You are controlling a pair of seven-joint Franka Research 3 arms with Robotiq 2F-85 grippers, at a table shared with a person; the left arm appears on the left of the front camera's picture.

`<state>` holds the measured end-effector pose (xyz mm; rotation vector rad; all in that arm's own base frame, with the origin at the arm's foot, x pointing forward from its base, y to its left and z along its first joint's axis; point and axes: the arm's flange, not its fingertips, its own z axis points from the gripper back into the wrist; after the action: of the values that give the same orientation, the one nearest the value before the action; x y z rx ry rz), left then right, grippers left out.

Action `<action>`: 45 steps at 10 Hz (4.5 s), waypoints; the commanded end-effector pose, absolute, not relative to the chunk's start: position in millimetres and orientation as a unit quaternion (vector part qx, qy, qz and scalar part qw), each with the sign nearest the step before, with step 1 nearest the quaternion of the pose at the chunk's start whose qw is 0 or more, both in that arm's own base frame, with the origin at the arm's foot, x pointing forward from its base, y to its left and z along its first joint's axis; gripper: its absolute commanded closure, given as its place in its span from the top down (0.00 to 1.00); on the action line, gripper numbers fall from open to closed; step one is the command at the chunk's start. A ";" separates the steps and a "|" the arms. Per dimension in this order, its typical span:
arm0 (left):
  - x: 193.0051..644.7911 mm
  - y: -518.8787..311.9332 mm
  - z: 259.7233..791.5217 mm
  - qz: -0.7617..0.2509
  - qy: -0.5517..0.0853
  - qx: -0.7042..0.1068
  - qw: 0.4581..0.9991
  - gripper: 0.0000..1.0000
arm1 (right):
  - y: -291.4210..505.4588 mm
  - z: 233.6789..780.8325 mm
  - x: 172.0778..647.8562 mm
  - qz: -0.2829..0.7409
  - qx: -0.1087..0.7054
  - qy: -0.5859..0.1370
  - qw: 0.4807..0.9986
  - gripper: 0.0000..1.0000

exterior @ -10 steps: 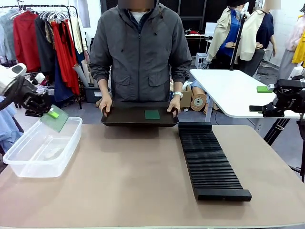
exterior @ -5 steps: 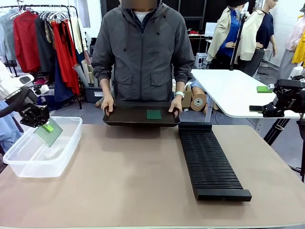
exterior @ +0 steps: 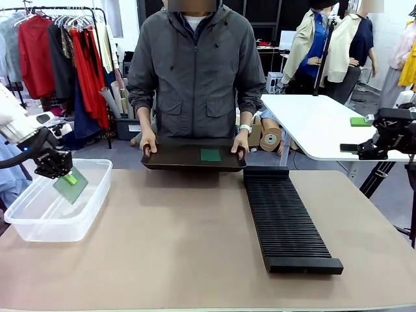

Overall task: Sort PCBs into racks and boxes based on the side picked up.
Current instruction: If the short side of the Blank PCB is picked up, insert it into the PCB Rack ; if the long side is picked up, place it in the Organizing box, then pick up the Blank PCB handed by the Human.

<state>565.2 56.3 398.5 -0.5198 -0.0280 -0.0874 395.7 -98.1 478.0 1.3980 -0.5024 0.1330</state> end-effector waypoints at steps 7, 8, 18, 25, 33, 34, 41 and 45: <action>578.9 57.1 350.9 -0.058 -0.024 -0.277 0.959 0.04 | -98.2 479.6 394.8 0.065 0.638 -0.231 0.732 1.00; 580.4 57.4 348.6 -0.056 -0.024 -0.278 0.959 0.17 | -98.2 479.6 394.8 0.065 0.638 -0.231 0.732 1.00; 582.0 53.7 394.2 -0.025 -0.043 -0.213 0.976 1.00 | -98.2 479.6 394.8 0.065 0.638 -0.231 0.732 1.00; 578.5 51.1 403.2 -0.034 -0.046 -0.208 0.977 1.00 | -98.2 479.6 394.8 0.065 0.638 -0.231 0.732 1.00; 573.5 71.8 441.8 -0.018 -0.077 -0.433 0.898 1.00 | -98.2 479.6 394.8 0.065 0.638 -0.231 0.732 1.00; 570.7 81.8 454.9 -0.012 -0.096 -0.476 0.874 1.00 | -98.2 479.6 394.8 0.065 0.638 -0.231 0.732 1.00; 561.9 88.9 461.1 -0.035 -0.114 -0.701 0.703 1.00 | -98.2 479.6 394.8 0.065 0.638 -0.231 0.732 1.00; 561.5 90.2 462.0 -0.023 -0.110 -0.685 0.720 1.00 | -98.2 479.6 394.8 0.065 0.638 -0.231 0.732 1.00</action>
<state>563.0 89.0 457.0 -1.5213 -0.2381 -0.0596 395.7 -98.1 477.9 1.3983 -0.5020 0.1330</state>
